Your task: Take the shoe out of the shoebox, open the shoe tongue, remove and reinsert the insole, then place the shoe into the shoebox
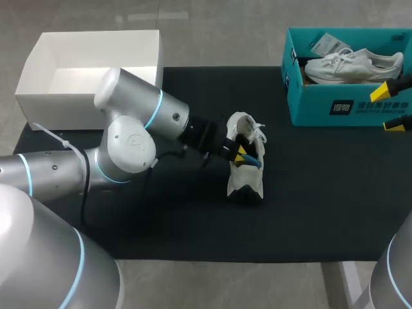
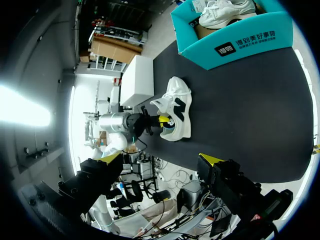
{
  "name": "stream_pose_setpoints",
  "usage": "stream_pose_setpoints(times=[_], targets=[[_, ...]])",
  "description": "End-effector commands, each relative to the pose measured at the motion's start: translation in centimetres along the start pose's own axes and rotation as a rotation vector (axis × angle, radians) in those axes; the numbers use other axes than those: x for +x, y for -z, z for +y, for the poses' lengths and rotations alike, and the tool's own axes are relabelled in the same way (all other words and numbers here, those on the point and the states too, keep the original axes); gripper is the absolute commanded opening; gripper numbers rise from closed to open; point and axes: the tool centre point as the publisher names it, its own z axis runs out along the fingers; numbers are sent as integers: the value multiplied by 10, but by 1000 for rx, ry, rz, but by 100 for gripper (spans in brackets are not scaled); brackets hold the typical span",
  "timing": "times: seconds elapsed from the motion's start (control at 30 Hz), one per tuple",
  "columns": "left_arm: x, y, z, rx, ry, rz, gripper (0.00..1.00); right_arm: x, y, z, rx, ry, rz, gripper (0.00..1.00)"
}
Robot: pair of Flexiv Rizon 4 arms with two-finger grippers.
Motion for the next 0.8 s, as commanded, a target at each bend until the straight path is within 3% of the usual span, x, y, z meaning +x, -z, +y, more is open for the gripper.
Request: stream_pose_setpoints(times=[0.03, 0.07, 0.1, 0.43, 0.6, 0.67, 0.7, 0.73, 0.8], targets=[[1, -5, -4, 14, 0, -2, 6, 0, 0, 0, 0, -1, -3, 100], [1, -3, -7, 15, -4, -2, 27, 0, 0, 0, 0, -1, -3, 100], [1, 0, -10, 19, -7, -5, 39, 0, 0, 0, 0, -1, -3, 100], [1, 26, -38, 11, -82, -44, 43, 0, 0, 0, 0, -1, -3, 100], [7, 22, -39, 9, -74, -9, 38, 0, 0, 0, 0, -1, -3, 100], [10, 17, -35, 11, -61, 8, 26, 0, 0, 0, 0, -1, -3, 100], [11, 14, -32, 11, -56, 14, 10, 0, 0, 0, 0, -1, -3, 100], [11, 11, -31, 13, -49, 21, 0, 0, 0, 0, 0, -1, -3, 100], [11, 7, -28, 20, -41, 29, 0, 0, 0, 0, 0, -1, -3, 100]])
